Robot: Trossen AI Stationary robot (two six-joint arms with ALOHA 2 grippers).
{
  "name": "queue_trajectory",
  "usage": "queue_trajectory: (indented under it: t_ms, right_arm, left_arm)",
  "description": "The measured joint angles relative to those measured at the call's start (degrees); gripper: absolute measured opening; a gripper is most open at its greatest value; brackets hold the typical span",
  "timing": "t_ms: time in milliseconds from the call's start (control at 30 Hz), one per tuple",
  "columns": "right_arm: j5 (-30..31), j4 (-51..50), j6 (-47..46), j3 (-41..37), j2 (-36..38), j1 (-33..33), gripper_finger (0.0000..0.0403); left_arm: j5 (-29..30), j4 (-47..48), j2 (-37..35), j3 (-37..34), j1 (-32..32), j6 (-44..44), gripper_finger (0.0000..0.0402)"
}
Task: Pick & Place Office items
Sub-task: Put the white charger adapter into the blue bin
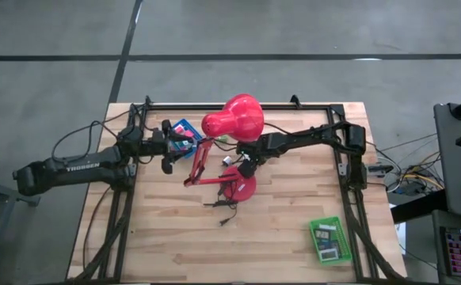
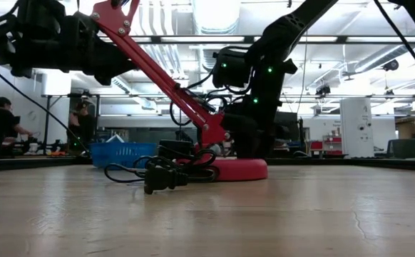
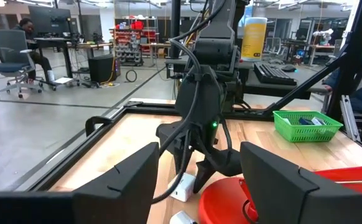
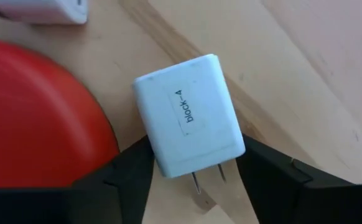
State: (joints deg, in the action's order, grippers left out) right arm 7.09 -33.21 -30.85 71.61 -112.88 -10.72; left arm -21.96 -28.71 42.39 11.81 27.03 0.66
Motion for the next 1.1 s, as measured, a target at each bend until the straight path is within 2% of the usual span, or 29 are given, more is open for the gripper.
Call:
queue_trajectory:
  t_ms: [167, 467, 833, 1100]
  right_arm:
    - [-0.90, 0.46, 5.44, 0.22, 0.02, -0.04, 0.0203]
    - [-2.82, 1.91, 12.38, 1.26, 0.02, -0.15, 0.0222]
    - [-3.59, 3.00, 21.45, 0.93, 0.07, -0.05, 0.0224]
    - [-5.93, 8.68, 25.13, -0.16, 0.15, -0.33, 0.0224]
  left_arm:
    - [0.00, 0.00, 0.00, 0.00, 0.00, -0.02, 0.0230]
    - [-0.07, 0.00, 0.00, 0.00, 0.00, -0.40, 0.0230]
    - [-0.13, 0.00, 0.00, -0.89, 0.00, -0.73, 0.0230]
    - [-0.11, 0.00, 0.00, -0.96, -0.02, -0.85, 0.0230]
